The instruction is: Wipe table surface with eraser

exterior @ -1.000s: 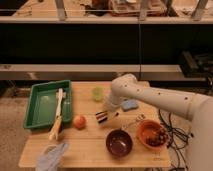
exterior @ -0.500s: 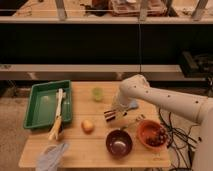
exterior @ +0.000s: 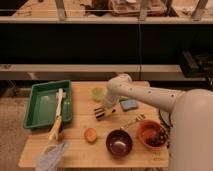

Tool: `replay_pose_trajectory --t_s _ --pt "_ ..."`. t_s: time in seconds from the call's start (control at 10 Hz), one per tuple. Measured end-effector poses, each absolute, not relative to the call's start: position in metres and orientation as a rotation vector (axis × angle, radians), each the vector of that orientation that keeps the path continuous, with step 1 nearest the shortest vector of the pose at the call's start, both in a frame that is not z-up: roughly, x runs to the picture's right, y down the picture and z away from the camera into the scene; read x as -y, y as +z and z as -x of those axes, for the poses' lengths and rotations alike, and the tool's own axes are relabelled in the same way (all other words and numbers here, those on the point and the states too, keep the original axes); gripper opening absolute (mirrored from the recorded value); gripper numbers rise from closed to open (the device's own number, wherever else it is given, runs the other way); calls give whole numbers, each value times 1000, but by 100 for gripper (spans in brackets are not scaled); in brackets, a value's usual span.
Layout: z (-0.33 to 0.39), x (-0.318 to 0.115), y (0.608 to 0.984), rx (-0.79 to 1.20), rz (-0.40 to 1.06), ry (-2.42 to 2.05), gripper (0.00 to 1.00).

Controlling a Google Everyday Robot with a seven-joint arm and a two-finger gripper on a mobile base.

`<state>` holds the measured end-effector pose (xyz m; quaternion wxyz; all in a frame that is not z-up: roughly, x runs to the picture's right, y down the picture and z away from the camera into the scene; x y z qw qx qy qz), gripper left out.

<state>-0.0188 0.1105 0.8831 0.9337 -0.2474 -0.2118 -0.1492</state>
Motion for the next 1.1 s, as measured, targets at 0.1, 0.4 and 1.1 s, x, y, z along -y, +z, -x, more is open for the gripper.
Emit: replay_pose_trajectory --t_s 0.1,0.4,1.1 --pt "31 -110 885 447 501 -316 0" --pt "77 -108 868 527 475 -409 0" --pt "88 -141 822 622 525 -514 0"
